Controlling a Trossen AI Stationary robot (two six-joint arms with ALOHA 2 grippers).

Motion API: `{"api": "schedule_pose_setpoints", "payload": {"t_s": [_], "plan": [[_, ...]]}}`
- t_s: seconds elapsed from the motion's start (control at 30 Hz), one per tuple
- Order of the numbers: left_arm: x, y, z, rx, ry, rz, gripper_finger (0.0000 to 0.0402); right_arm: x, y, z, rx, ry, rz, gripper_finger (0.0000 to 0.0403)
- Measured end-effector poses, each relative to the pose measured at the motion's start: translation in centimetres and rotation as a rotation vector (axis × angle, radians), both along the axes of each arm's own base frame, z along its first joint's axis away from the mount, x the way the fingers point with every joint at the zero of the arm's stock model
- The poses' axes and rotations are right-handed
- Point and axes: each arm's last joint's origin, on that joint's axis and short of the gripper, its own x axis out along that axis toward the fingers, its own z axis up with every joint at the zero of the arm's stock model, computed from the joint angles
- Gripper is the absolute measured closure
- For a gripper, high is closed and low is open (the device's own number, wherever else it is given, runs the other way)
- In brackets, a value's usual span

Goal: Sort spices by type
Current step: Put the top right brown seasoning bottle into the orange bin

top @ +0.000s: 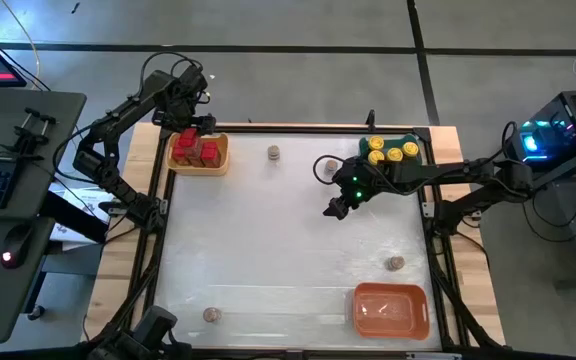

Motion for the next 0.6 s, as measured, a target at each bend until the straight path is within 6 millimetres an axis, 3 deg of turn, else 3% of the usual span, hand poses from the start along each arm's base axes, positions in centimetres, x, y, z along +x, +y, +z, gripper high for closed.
{"api": "schedule_pose_setpoints", "payload": {"t_s": [0.3, 0.6], "plan": [[0.2, 0.1, 0.0, -0.011, -0.065, 0.006, 0.0101, 0.0, 0.0, 0.0, 0.0, 0.0, 0.0, 0.0132], [-1.0, 1.0, 0.1, 0.011, -0.082, 0.077, 0.0101, 0.0, 0.0, 0.0, 0.006, 0.002, -0.007, 0.0132]]}}
